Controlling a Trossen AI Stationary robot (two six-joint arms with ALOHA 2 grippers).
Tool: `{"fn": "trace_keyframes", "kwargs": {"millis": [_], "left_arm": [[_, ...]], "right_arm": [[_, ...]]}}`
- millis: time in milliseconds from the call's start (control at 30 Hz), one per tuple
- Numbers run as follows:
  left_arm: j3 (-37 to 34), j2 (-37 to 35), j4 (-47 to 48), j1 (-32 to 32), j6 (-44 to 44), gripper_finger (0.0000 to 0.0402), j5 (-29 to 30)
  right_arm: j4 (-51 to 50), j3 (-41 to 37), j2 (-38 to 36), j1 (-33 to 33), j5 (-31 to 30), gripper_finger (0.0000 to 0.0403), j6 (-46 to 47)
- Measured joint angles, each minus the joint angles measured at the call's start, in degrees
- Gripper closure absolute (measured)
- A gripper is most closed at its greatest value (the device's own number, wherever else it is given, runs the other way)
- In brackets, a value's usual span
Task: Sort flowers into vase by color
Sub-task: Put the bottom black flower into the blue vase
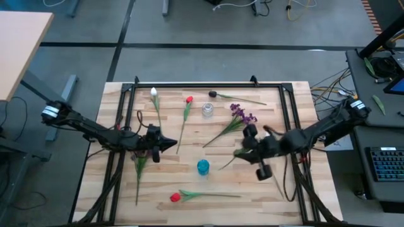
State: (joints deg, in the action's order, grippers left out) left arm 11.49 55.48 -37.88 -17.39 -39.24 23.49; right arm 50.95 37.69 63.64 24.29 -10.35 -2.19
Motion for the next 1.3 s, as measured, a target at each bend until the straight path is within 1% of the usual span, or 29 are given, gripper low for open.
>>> {"fn": "trace_keyframes", "kwargs": {"millis": [33, 100, 200, 267, 333, 400, 467, 567, 833, 1067, 1133, 1200, 1300], "left_arm": [[1.36, -0.51, 3.47, 0.25, -0.32, 0.0402, 0.00], [5.31, -1.11, 12.39, 0.71, -0.48, 0.0402, 0.00], [13.17, -1.62, 31.49, 1.09, -0.50, 0.0402, 0.71], [18.89, -1.20, 45.65, 1.08, -2.21, 0.0402, 3.32], [24.25, -0.09, 59.04, 1.05, -5.87, 0.0402, 6.54], [28.56, 1.11, 69.66, 0.90, -9.13, 0.0402, 8.88], [31.68, 2.45, 76.10, 0.90, -11.03, 0.0402, 10.26], [34.05, 4.19, 79.86, 0.89, -11.19, 0.0402, 10.58], [35.65, 6.86, 79.74, 0.88, -9.85, 0.0402, 10.58], [35.65, 7.98, 79.75, 0.88, -9.77, 0.0402, 10.67], [35.65, 8.24, 79.75, 0.88, -9.77, 0.0402, 10.98], [35.65, 8.37, 79.74, 0.88, -9.75, 0.0402, 11.81], [35.65, 8.42, 79.71, 0.88, -9.75, 0.0402, 12.06]], "right_arm": [[4.45, -0.90, 0.61, -0.32, 1.37, 0.0390, -0.07], [9.71, -2.14, 2.41, -0.72, 2.09, 0.0390, -0.91], [13.39, -2.31, 5.84, -1.47, 2.33, 0.0390, -3.04], [16.37, -1.54, 8.22, -1.93, 2.31, 0.0390, -3.63], [18.15, -0.95, 10.01, -2.24, 2.29, 0.0390, -4.46], [18.35, 0.11, 11.73, -2.79, 2.34, 0.0390, -4.69], [18.33, 0.53, 12.74, -3.08, 2.25, 0.0390, -4.75], [18.61, 1.29, 14.21, -3.60, 1.43, 0.0390, -4.99], [18.70, 1.38, 16.95, -5.22, 1.06, 0.0390, -3.77], [18.53, 1.41, 17.90, -5.22, -3.98, 0.0390, -3.77], [18.35, 1.41, 17.92, -5.22, -6.42, 0.0390, -2.05], [18.39, 1.41, 17.92, -5.22, -7.60, 0.0384, -1.61], [18.28, 1.41, 17.92, -5.22, -7.87, 0.0360, -1.43]]}}
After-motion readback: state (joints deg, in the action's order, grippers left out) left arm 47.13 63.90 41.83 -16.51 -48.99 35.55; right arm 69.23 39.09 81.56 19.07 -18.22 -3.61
